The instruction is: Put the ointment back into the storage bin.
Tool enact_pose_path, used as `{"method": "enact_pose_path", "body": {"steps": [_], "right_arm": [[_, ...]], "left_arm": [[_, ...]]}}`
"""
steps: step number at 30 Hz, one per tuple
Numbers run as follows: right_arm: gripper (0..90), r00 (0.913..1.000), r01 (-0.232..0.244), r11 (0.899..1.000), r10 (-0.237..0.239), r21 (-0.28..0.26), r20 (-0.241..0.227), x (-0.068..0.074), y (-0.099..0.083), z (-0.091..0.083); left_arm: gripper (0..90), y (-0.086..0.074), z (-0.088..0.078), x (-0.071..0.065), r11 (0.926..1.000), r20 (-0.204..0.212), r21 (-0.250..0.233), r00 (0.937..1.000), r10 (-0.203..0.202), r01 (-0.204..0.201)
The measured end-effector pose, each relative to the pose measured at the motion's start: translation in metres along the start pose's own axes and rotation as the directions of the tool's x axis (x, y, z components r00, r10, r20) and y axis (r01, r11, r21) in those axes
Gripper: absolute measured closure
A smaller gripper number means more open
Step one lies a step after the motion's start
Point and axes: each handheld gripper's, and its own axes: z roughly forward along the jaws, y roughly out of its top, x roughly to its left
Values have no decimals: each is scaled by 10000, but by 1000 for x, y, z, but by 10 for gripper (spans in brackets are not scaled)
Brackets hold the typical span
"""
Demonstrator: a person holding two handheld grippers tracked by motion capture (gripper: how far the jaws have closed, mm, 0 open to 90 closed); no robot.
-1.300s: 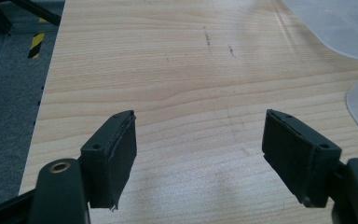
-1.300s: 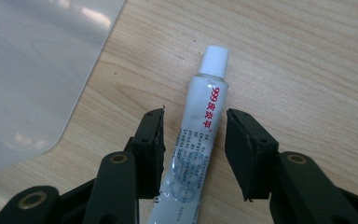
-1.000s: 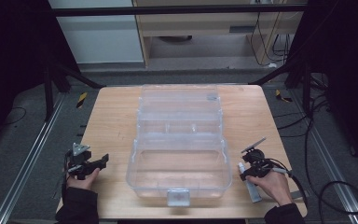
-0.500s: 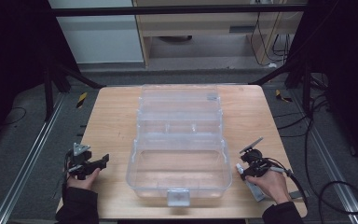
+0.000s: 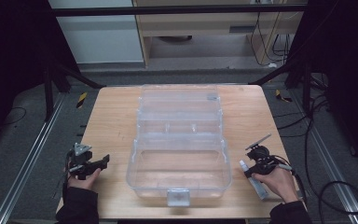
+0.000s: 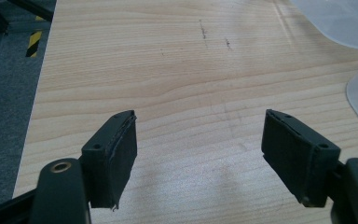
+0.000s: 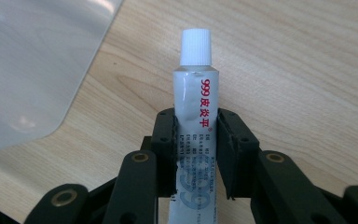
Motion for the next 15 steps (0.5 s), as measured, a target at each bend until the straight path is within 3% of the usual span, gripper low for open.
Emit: {"method": "enact_pose_path", "body": {"steps": [5, 6, 8, 10, 12, 13, 15], "right_arm": [[701, 9999, 105, 9988, -106, -471, -21, -2, 0, -11], [701, 9997, 240, 9961, -242, -850, -13, -4, 1, -17], [701, 9999, 142, 9945, -145, -1035, -17, -4, 1, -21], [701, 10000, 51, 9819, -48, -1891, 19, -6, 3, -33], [701, 10000, 50, 9782, -44, -2077, 29, -6, 3, -35], [701, 9998, 183, 9691, -177, -2460, 48, -5, 4, -41], [701, 9994, 344, 9605, -338, -2760, 70, -3, 6, -46]], "left_arm": [[265, 0, 1, 0, 10000, -5, 20, 10000, 19, -19], [265, 0, 1, -1, 10000, 8, 28, 10000, 53, -53], [264, 0, 0, -1, 10000, 12, 11, 10000, 64, -64], [265, 0, 0, -1, 10000, 24, -19, 10000, 57, -57], [265, 0, 0, 0, 10000, 33, -21, 10000, 68, -68], [264, 0, 1, 0, 9999, 26, 15, 9999, 109, -109], [265, 0, 1, 0, 9999, 28, 20, 9999, 105, -105]]}}
